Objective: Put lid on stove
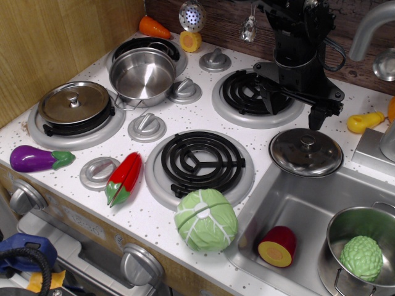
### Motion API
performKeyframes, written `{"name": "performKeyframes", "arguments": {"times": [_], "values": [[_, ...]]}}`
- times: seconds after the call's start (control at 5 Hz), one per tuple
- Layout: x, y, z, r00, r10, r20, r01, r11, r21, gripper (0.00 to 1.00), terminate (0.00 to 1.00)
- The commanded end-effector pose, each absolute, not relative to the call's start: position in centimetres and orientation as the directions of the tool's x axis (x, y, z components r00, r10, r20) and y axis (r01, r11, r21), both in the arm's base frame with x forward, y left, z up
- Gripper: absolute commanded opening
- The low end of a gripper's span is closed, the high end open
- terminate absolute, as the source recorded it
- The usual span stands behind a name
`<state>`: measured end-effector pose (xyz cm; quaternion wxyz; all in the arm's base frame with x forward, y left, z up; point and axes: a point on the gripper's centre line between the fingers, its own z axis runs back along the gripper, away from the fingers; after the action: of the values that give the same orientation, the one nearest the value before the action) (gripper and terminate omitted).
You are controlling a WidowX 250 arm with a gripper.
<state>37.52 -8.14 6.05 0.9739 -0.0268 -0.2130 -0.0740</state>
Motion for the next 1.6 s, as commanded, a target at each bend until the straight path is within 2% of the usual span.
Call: {"name": "performKeyframes", "arguments": {"times": [0.0, 0.2, 1.4], "values": [[37.5, -8.1, 6.0, 0.898, -0.133, 0.419, 0.155, 0.988, -0.021, 1.0, 0.0], [37.9, -8.4, 5.4, 0.907, -0.132, 0.399, 0.165, 0.985, -0.048, 1.0, 0.0], [39.2, -9.2, 3.8, 0.884, -0.152, 0.443, 0.217, 0.971, -0.101, 1.0, 0.0]]}}
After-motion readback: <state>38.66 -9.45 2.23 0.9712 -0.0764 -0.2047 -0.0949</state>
